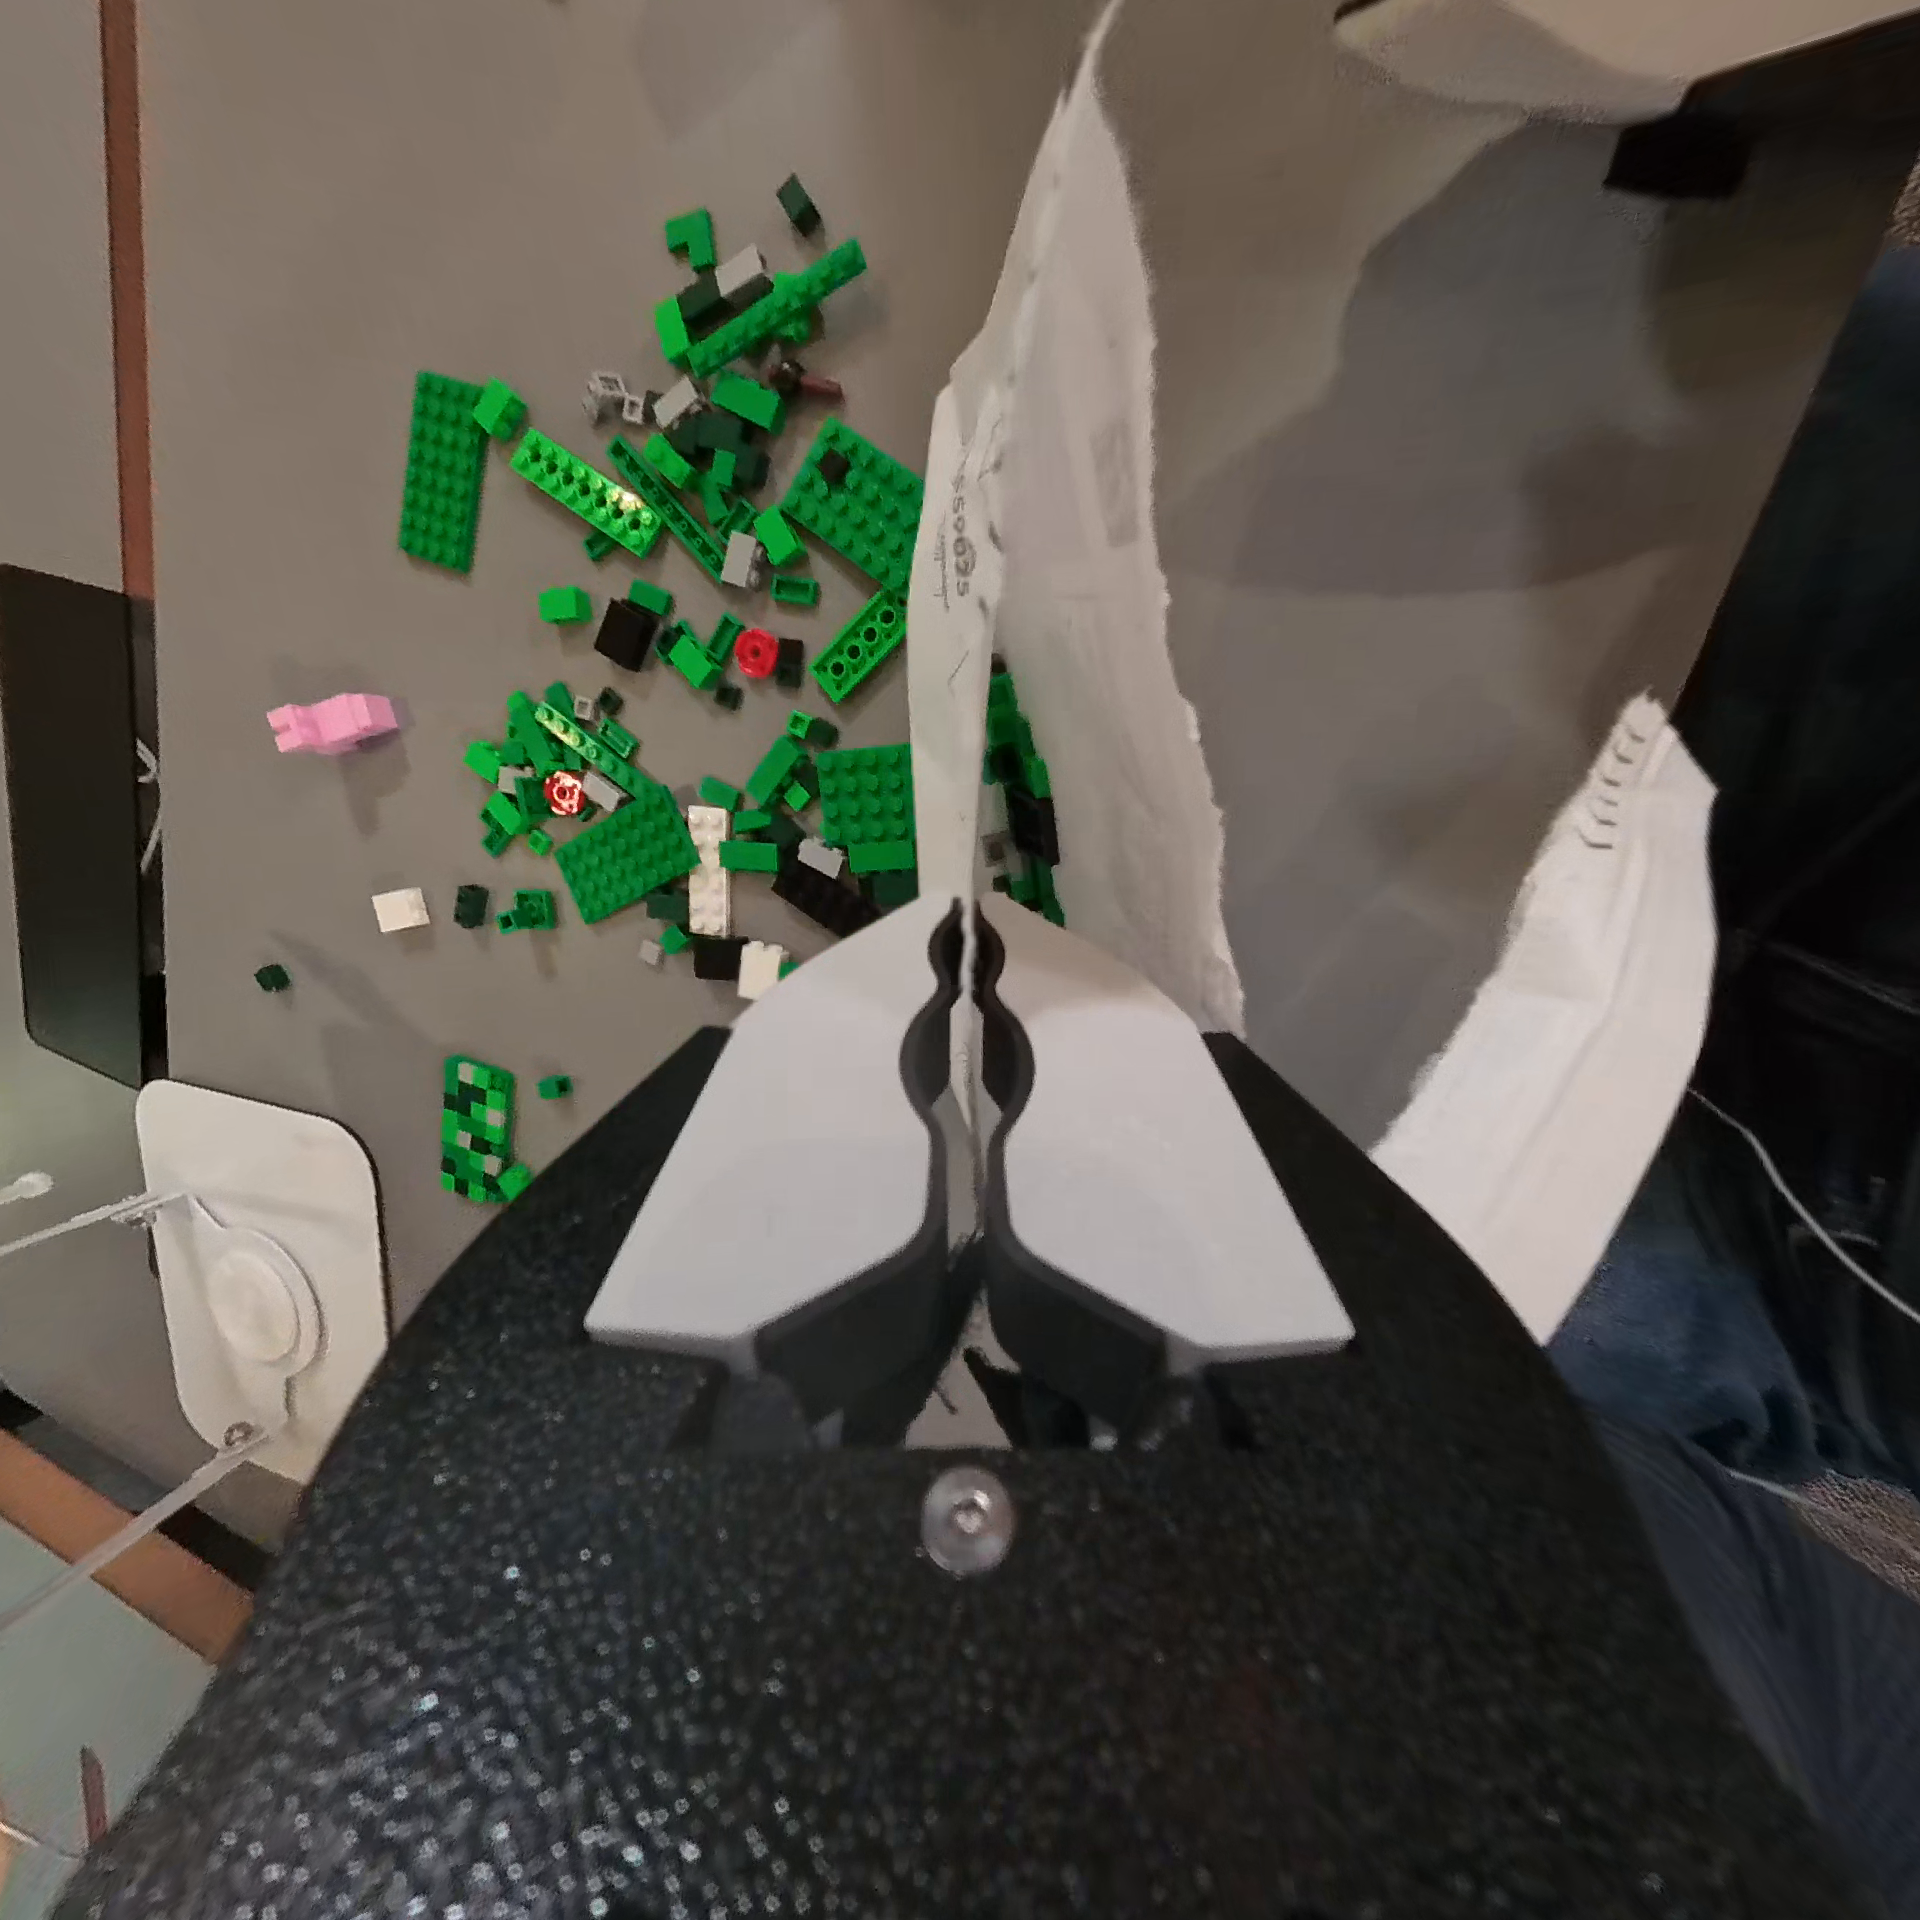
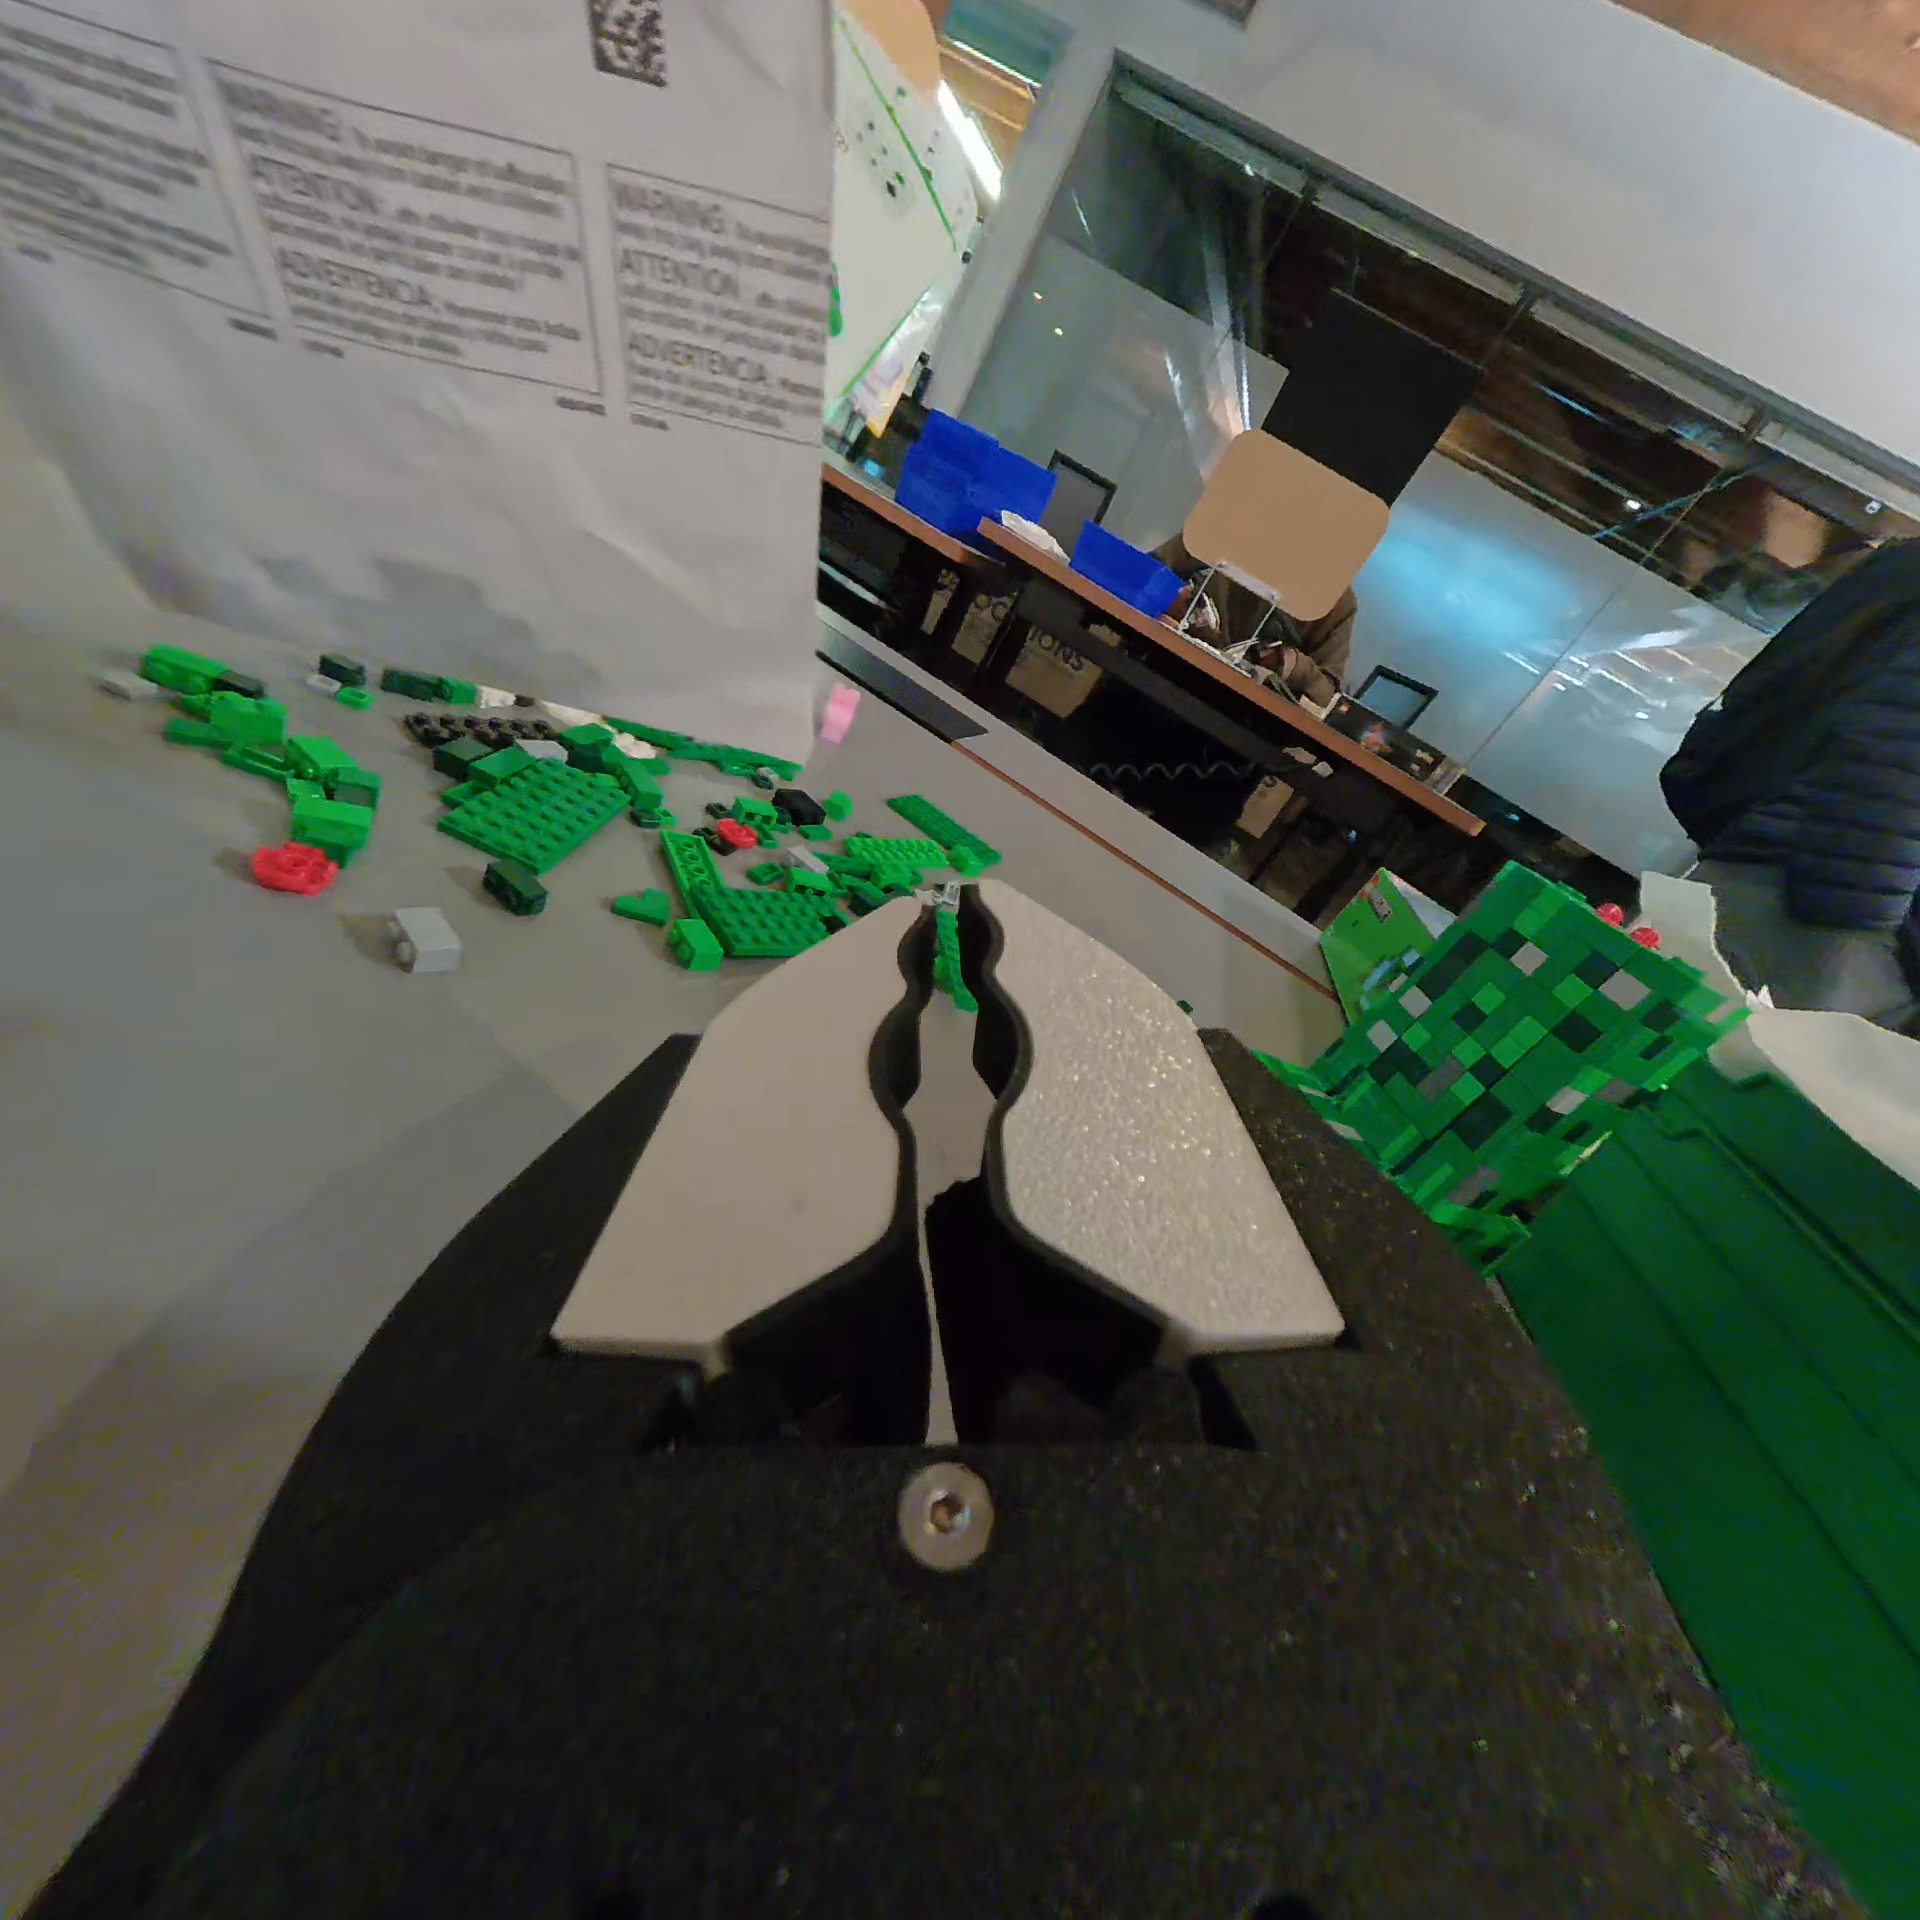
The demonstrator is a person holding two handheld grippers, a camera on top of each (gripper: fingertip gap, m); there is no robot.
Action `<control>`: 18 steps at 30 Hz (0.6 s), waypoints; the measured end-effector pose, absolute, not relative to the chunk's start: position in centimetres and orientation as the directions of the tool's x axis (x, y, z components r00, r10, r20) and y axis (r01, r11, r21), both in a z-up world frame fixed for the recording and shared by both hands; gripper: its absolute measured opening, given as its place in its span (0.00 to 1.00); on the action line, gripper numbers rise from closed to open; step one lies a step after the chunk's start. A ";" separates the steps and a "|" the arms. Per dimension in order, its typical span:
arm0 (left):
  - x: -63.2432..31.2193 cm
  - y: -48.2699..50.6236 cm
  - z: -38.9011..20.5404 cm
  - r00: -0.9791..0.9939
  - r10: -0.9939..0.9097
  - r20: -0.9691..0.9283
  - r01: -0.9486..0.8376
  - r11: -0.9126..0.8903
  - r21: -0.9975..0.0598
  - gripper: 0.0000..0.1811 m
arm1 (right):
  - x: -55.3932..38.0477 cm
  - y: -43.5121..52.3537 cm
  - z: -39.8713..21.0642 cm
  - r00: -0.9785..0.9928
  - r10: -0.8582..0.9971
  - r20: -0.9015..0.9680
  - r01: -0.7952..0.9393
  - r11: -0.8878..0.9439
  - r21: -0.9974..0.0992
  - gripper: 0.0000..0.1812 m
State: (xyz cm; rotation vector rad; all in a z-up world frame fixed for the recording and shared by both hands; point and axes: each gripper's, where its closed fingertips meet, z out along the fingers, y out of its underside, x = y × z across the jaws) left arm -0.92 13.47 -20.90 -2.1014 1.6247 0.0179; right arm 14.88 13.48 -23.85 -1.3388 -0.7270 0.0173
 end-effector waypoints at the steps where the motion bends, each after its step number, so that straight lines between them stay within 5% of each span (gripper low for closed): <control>1: -1.1 13.4 -20.9 0.297 -0.908 -0.296 -0.916 -0.183 -0.358 0.00 | 15.0 13.6 -23.8 0.787 0.410 0.462 0.384 0.261 -0.886 0.02; 18: -2.6 13.5 -19.3 0.330 -0.882 -0.336 -0.906 -0.197 -0.375 0.00 | 14.5 15.8 -23.5 0.788 0.398 0.470 0.390 0.268 -0.881 0.01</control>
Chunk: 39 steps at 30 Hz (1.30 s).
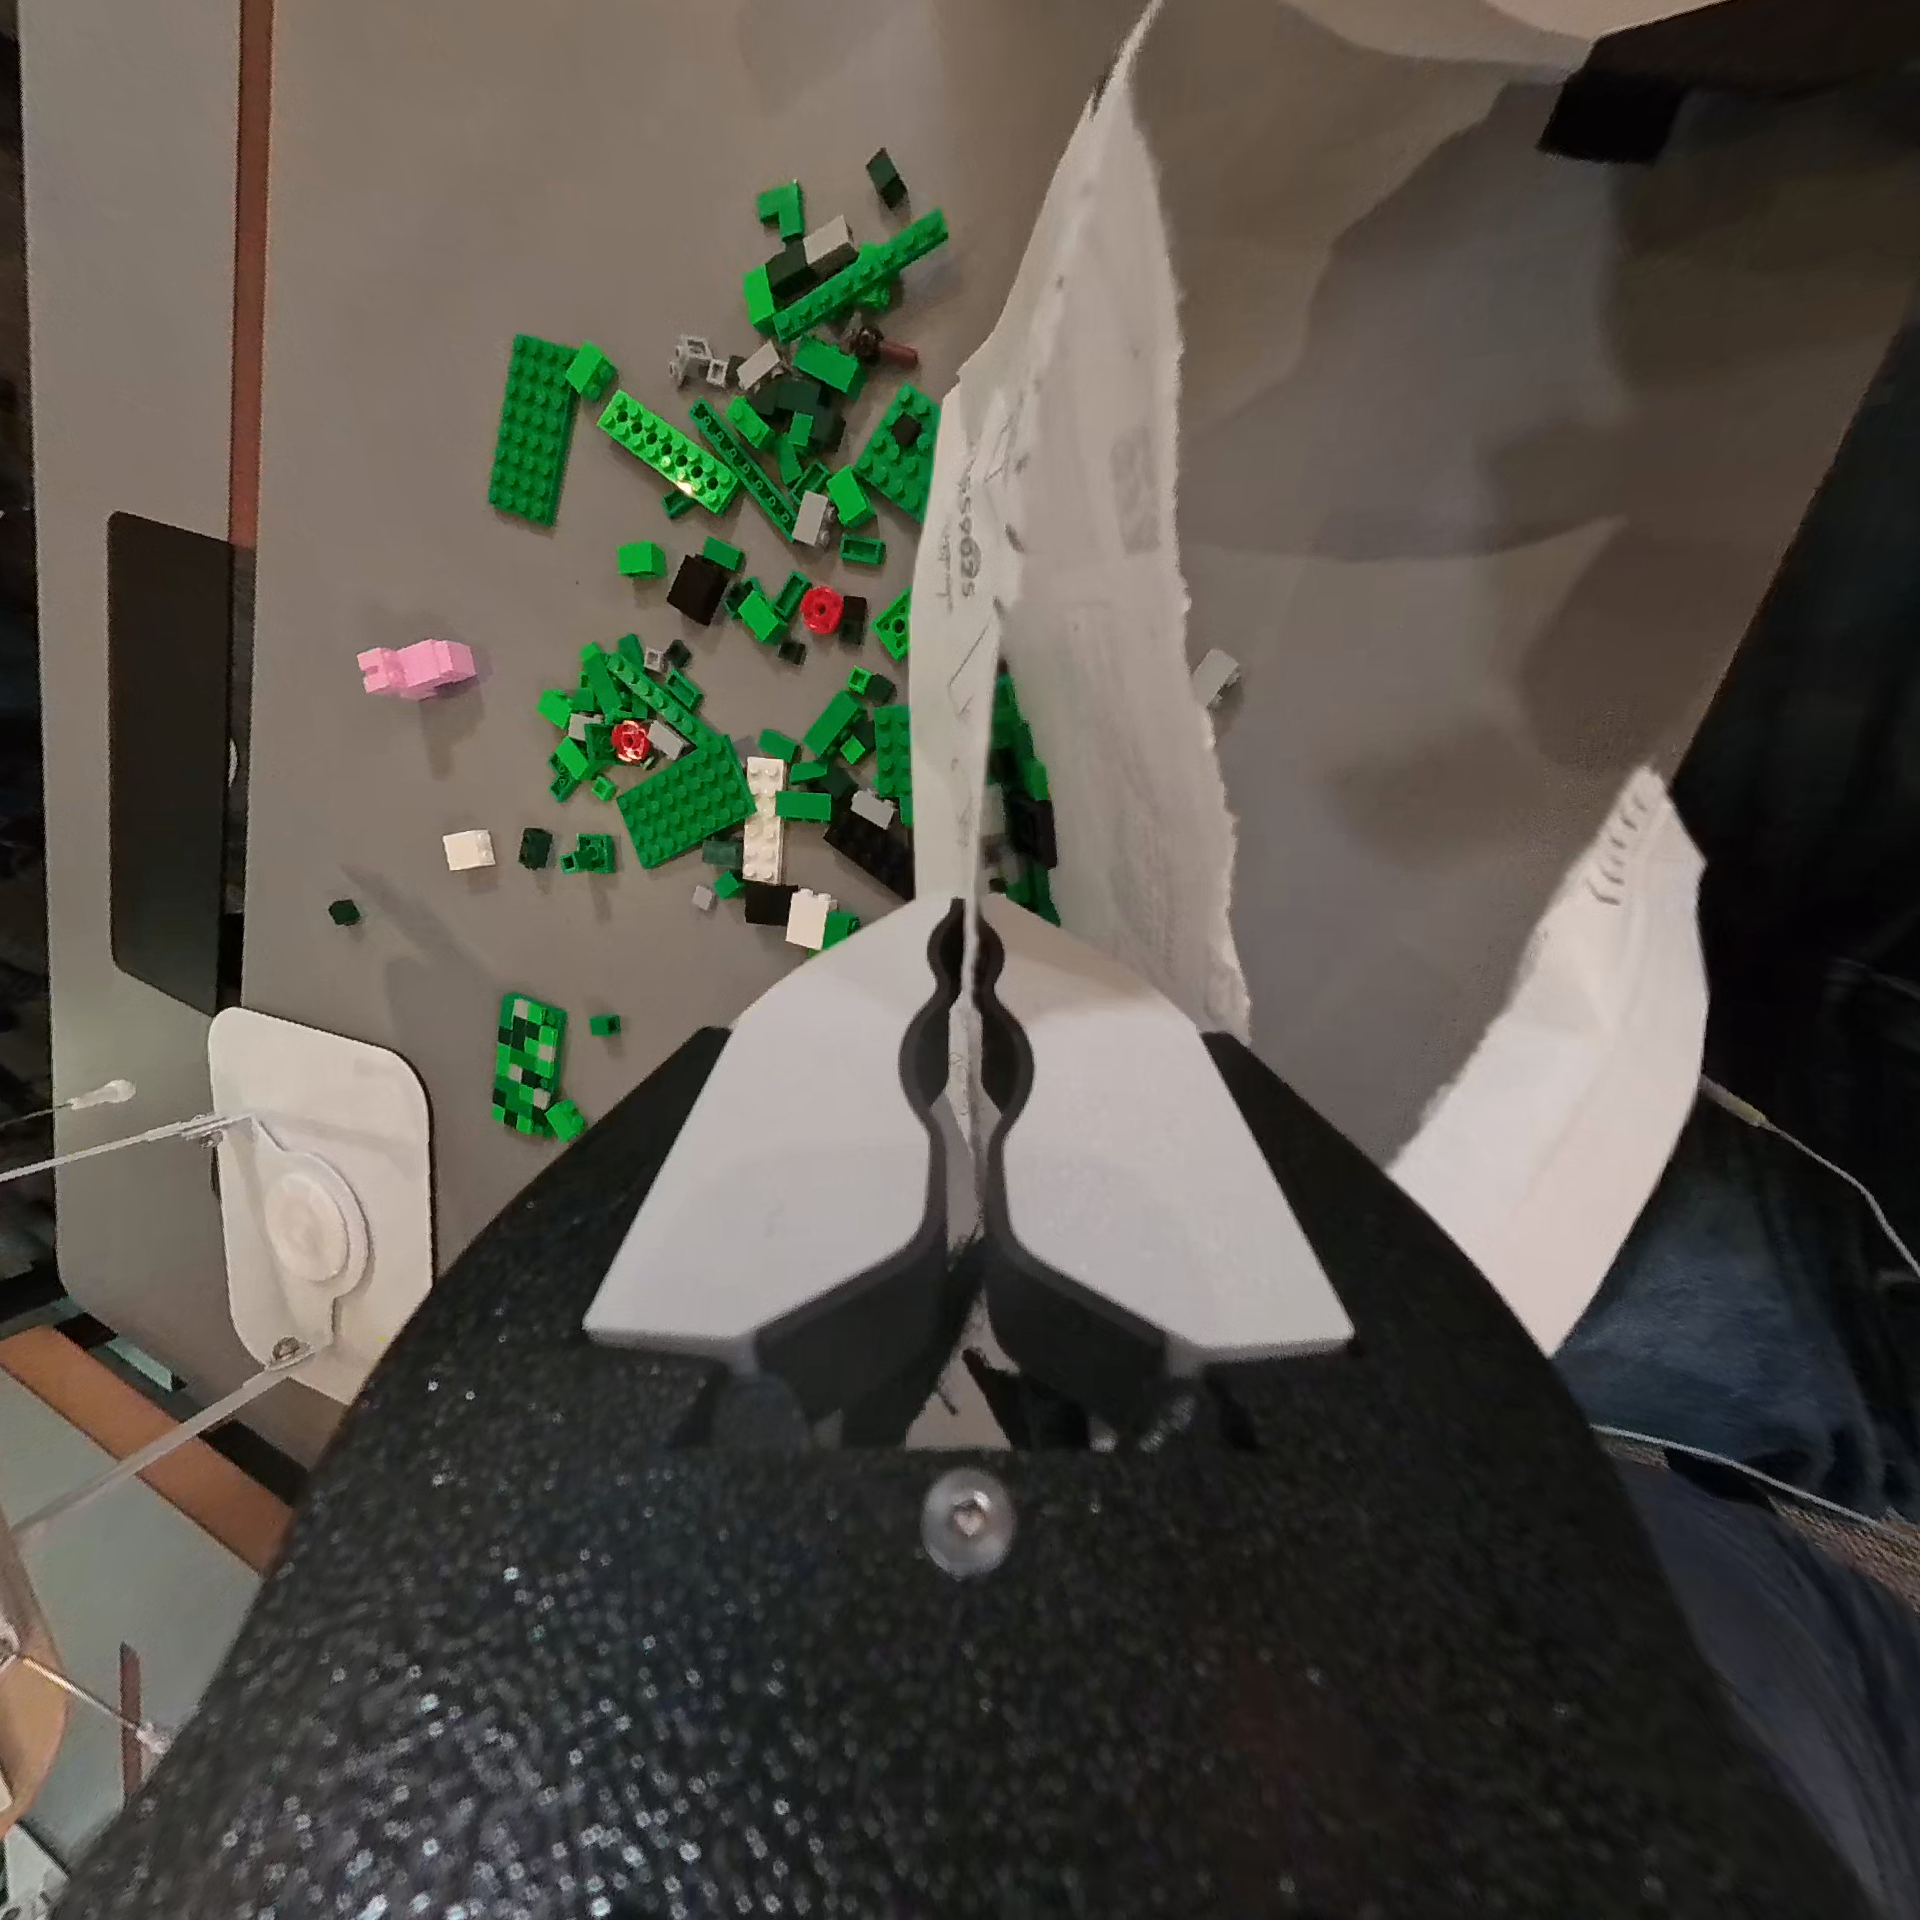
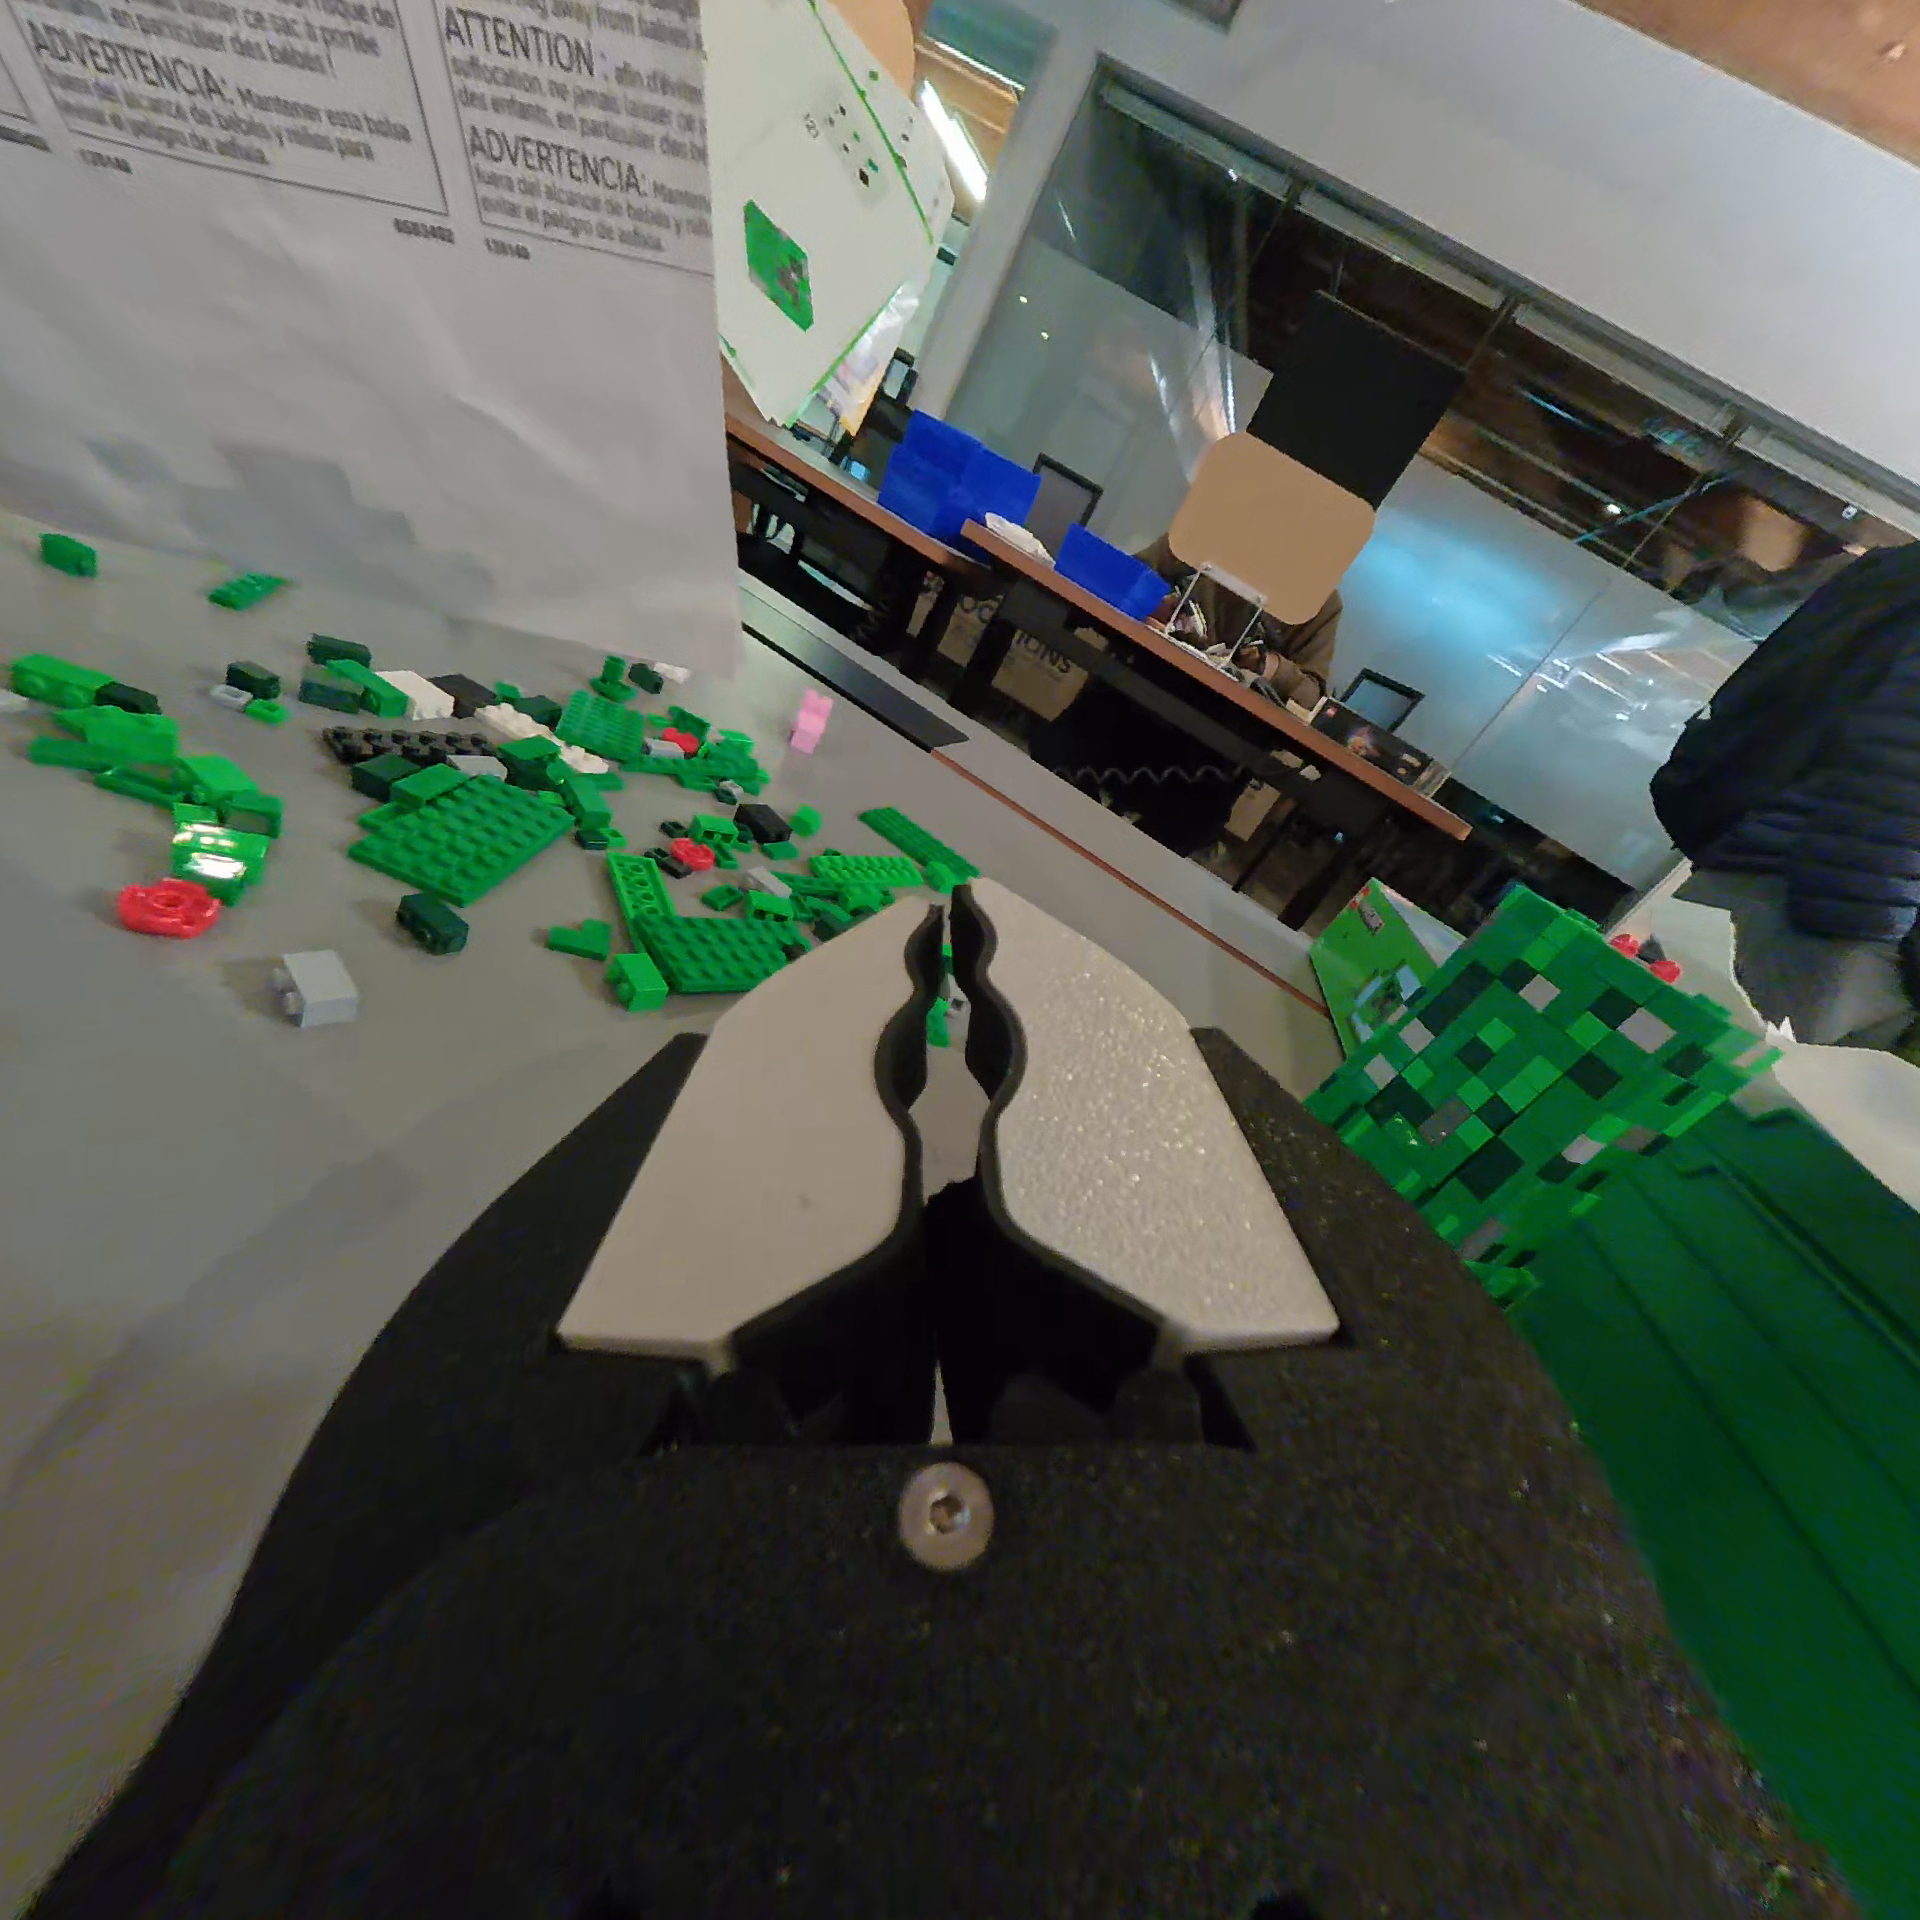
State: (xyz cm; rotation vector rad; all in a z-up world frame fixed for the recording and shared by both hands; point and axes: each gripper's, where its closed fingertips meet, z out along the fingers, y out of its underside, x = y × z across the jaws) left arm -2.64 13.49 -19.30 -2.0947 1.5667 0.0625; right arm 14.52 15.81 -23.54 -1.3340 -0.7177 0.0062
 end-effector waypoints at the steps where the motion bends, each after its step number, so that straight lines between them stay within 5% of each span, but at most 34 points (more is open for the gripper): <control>1: -2.5 13.5 -19.3 0.330 -0.883 -0.335 -0.904 -0.194 -0.380 0.00 | 14.6 15.9 -23.6 0.791 0.398 0.464 0.386 0.263 -0.884 0.01; 39: -0.1 16.4 -20.3 0.205 -0.933 -0.297 -0.928 -0.088 -0.362 0.00 | 17.0 16.2 -22.7 0.873 0.323 0.364 0.302 0.228 -0.926 0.15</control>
